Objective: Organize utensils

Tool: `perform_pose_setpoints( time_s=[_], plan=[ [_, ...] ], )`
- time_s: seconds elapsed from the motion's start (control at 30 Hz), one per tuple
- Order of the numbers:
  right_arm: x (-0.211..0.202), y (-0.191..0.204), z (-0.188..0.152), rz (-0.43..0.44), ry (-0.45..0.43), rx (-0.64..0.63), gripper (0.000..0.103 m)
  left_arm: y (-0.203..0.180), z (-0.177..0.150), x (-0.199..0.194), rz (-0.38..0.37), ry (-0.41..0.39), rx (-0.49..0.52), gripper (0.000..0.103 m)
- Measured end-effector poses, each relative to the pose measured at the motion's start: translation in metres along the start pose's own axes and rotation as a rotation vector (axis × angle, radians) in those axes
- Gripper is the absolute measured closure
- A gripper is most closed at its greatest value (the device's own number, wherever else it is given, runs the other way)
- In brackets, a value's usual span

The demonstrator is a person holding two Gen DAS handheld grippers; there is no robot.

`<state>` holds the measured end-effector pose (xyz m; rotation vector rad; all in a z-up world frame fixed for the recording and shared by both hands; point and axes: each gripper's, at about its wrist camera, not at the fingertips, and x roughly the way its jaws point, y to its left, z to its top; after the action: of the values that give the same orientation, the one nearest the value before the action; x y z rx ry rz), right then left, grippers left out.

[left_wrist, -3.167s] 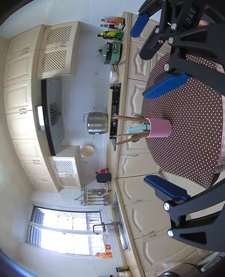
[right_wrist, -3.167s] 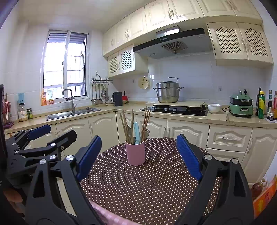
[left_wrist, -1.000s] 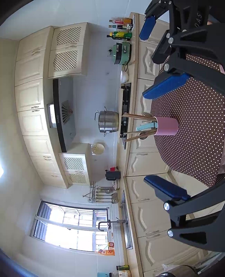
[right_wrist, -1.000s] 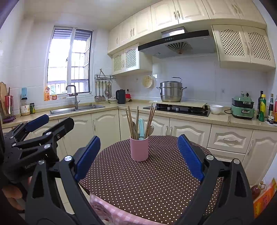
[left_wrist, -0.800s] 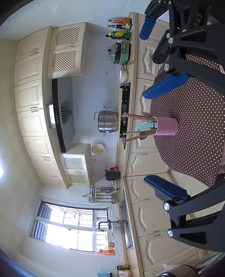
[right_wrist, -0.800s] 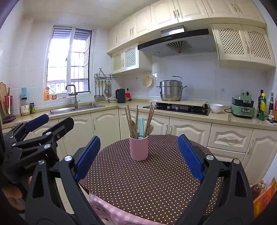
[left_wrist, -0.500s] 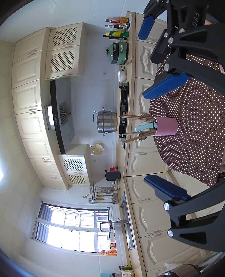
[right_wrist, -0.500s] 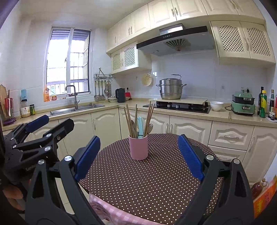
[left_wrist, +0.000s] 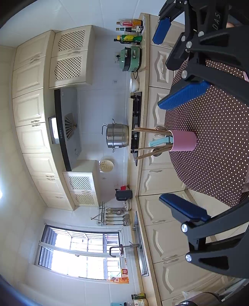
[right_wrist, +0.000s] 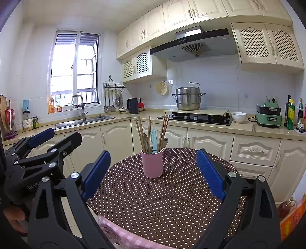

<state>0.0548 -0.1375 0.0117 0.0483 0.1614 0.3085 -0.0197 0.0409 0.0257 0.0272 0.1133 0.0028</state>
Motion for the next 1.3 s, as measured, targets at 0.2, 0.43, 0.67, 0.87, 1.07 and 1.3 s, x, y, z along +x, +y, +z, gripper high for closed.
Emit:
perform_pose_setpoints(
  time_s=[0.2,0.43,0.67,0.87,1.07,1.3],
  plan=[
    [0.0004,0.0000,-0.0008,0.000,0.005,0.004,0.013,-0.0029,0.0002,0.0008,0.000,0.007,0.000,0.015],
    [0.0010,-0.0001,-0.0007,-0.001,0.008,0.004,0.013,-0.0045,-0.0012,0.0017,-0.003,0.009,-0.001,0.015],
    [0.0015,-0.0007,-0.0022,-0.001,0.011,0.006,0.013,-0.0048,-0.0031,0.0021,-0.004,0.015,-0.003,0.015],
    [0.0035,-0.0010,-0.0051,-0.002,0.019,0.010,0.013,-0.0053,-0.0055,0.0038,-0.005,0.021,-0.004,0.015],
    [0.0041,-0.0018,-0.0065,-0.003,0.022,0.011,0.013,-0.0057,-0.0070,0.0037,-0.006,0.023,-0.006,0.015],
    [0.0055,-0.0010,-0.0069,0.000,0.026,0.013,0.013,-0.0055,-0.0082,0.0042,-0.005,0.024,-0.006,0.015]
  ],
)
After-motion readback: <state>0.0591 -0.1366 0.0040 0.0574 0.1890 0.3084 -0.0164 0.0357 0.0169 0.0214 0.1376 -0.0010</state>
